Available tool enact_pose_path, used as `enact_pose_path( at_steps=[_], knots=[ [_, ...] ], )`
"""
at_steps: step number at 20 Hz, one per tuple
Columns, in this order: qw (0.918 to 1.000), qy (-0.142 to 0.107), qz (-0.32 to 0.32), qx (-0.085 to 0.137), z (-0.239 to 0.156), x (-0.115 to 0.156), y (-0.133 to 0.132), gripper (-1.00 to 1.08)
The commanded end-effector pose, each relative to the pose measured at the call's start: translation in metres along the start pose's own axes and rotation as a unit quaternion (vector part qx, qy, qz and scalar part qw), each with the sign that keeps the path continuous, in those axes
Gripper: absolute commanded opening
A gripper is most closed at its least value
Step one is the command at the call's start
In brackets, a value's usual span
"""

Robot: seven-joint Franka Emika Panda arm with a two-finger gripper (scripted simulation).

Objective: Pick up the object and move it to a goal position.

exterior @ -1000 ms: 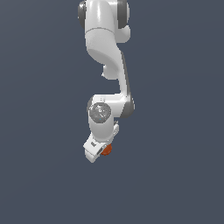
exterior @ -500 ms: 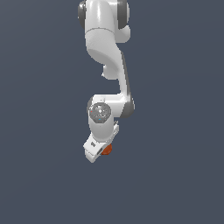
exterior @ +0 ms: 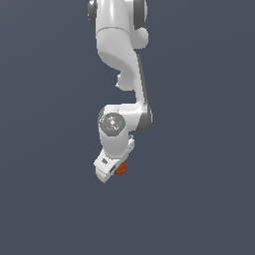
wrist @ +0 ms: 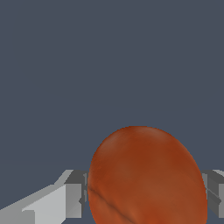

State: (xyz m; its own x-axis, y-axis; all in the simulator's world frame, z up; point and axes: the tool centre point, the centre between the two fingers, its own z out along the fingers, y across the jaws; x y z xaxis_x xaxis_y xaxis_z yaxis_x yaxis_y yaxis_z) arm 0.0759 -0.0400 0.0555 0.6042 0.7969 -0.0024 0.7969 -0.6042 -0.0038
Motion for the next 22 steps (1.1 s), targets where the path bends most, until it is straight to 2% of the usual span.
enact_pose_path(
  at_steps=[1,9,22],
  knots=[
    [1.0,0.001,0.0,-0.002,-0.01,-0.004,-0.001,-1.0],
    [1.0,0.0,0.0,-0.002,-0.054,-0.029,-0.012,-1.0],
    [1.0,0.0,0.0,-0.002,-0.165,-0.091,-0.04,-1.0]
  ],
)
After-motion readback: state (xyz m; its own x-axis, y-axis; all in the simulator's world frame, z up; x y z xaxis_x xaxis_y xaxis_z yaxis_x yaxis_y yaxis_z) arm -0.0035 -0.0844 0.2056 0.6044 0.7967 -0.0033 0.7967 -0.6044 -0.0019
